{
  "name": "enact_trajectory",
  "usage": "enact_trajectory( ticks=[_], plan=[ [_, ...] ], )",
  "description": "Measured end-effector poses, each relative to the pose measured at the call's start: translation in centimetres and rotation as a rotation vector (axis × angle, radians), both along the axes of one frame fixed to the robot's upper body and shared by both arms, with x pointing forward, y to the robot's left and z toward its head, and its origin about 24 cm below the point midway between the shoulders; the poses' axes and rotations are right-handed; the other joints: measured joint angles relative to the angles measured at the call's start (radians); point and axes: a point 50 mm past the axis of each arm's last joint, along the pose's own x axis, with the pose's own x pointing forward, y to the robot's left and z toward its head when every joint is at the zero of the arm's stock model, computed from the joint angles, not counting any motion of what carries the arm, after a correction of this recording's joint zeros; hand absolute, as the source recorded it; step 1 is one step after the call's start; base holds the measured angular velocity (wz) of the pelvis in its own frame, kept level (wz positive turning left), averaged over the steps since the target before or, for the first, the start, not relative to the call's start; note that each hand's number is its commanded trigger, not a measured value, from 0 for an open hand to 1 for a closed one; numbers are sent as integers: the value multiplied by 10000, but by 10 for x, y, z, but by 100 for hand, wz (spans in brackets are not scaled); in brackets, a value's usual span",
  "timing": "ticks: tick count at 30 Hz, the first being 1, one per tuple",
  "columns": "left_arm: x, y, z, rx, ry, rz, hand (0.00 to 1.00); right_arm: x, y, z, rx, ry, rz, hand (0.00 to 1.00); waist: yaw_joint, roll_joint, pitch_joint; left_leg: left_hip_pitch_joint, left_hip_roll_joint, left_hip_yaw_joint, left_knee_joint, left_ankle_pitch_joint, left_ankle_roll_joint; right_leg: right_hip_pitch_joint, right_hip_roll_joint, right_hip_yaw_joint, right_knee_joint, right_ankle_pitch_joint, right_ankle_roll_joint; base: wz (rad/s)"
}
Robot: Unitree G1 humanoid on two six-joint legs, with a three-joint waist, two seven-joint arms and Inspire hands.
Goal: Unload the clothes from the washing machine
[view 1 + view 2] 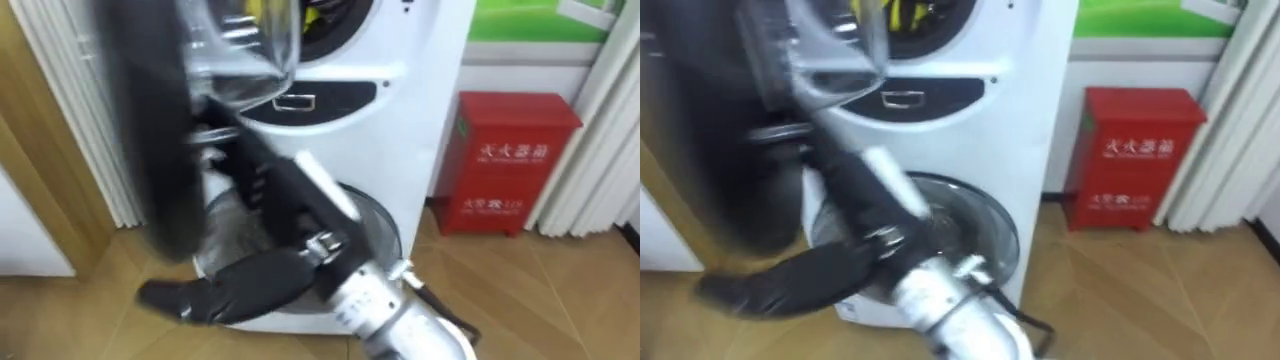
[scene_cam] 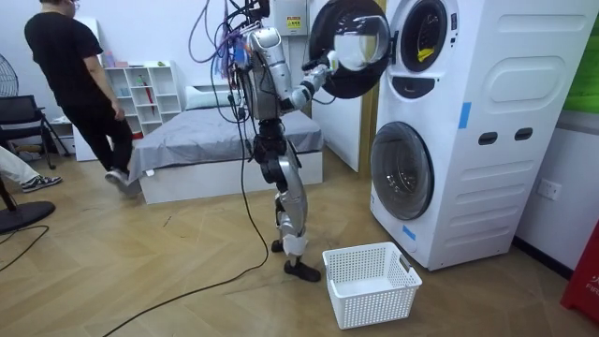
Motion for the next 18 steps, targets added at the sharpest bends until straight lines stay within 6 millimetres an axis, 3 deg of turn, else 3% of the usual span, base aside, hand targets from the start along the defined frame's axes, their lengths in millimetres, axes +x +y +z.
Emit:
enact_trajectory(
  ticks=[1,2,3,4,6,7,8,9,10,13,18],
  plan=[
    [3,-3,0,-90,-48,14,0,-1,9,10,-150,-533,582,0,-94,-2,160,-285,-34,-74,764,-45,-174,-455,-315,1613,2255,-806,-357,115],
    [7,-1,2,-70,-203,-22,0,-2,13,16,-138,-818,906,0,-288,-251,202,-696,-345,-172,1831,-264,-287,-793,-331,2652,3139,-1836,-570,126],
    [7,-2,2,-109,-237,-34,0,-3,14,15,-220,-845,1027,0,-128,-265,179,-729,-420,-213,2073,-277,-278,-748,-308,2768,3224,-1926,-937,93],
    [6,-2,2,-208,-252,95,0,-4,17,11,-467,-786,1418,0,300,-296,152,-575,-549,-170,2066,-278,-264,-538,-268,2902,2990,-1994,-1047,25],
    [4,1,1,-241,-198,332,0,-5,19,7,-752,-785,1877,0,598,-304,171,-314,-746,-118,1481,-242,-221,-180,-180,2903,2111,-1930,-952,17],
    [3,1,1,-236,-146,351,0,-5,20,6,-834,-794,1988,0,616,-264,183,-93,-848,-111,946,-212,-217,40,-117,2882,1602,-1794,-796,36],
    [4,-1,1,-267,-177,335,0,-4,19,6,-930,-901,1958,0,595,-160,195,85,-877,-135,532,21,44,107,1,2901,1252,-1436,-737,42],
    [6,0,1,-248,-225,333,0,-4,19,6,-967,-913,1947,0,600,-198,224,112,-984,-145,353,180,407,96,-14,2992,1176,-1215,-733,34],
    [5,0,1,-220,-228,346,0,-2,20,2,-1153,-826,1990,0,650,-239,271,253,-1104,-115,125,162,448,103,18,3231,966,-921,-714,15],
    [4,2,1,-165,-205,345,0,-1,22,-4,-1472,-684,2280,0,897,-234,273,462,-1248,-25,-33,-17,676,428,-45,3279,418,-405,-778,-7],
    [9,2,3,-138,-466,347,0,-2,22,-4,-1491,-709,2422,0,919,-263,276,807,-1360,1,-359,-133,893,801,-106,3195,-16,-293,-818,-3]
  ],
)
